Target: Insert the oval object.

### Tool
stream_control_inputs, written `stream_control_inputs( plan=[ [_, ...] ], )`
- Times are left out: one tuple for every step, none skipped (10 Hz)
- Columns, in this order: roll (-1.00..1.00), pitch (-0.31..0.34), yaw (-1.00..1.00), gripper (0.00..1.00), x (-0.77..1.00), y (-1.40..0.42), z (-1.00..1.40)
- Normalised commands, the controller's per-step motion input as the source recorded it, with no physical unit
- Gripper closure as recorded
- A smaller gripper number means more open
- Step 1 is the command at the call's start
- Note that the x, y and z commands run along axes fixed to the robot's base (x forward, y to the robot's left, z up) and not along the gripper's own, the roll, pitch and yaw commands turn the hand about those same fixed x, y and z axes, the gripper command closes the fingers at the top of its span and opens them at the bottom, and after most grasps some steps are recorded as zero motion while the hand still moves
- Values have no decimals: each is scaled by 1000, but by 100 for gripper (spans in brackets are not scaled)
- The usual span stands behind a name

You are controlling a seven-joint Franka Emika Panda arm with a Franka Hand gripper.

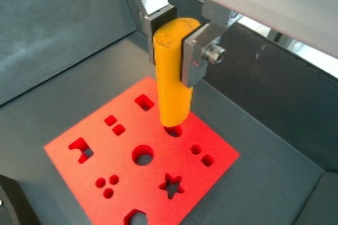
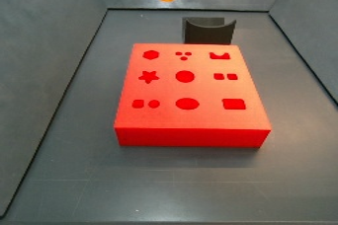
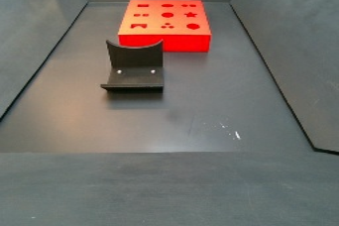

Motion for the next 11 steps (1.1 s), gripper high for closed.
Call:
stream_control_inputs(
  plan=[
    [-17, -34, -109, 100, 126, 0, -154],
    [-40, -56, -314, 100, 220, 0, -266],
    [-16, -63, -451, 100, 231, 0, -243],
    [0, -26, -471, 100, 309, -11, -234],
    [0, -10, -560, 100, 209, 0, -200],
    [24, 0, -649, 100, 274, -137, -191],
    [134, -34, -897, 100, 60, -211, -366],
    [216, -77, -817, 100, 109, -300, -526],
    [234, -80, -837, 100, 100, -257, -554],
    [229, -69, -840, 100, 91, -257, -537],
    [174, -54, -851, 100, 80, -263, -434]
  ],
)
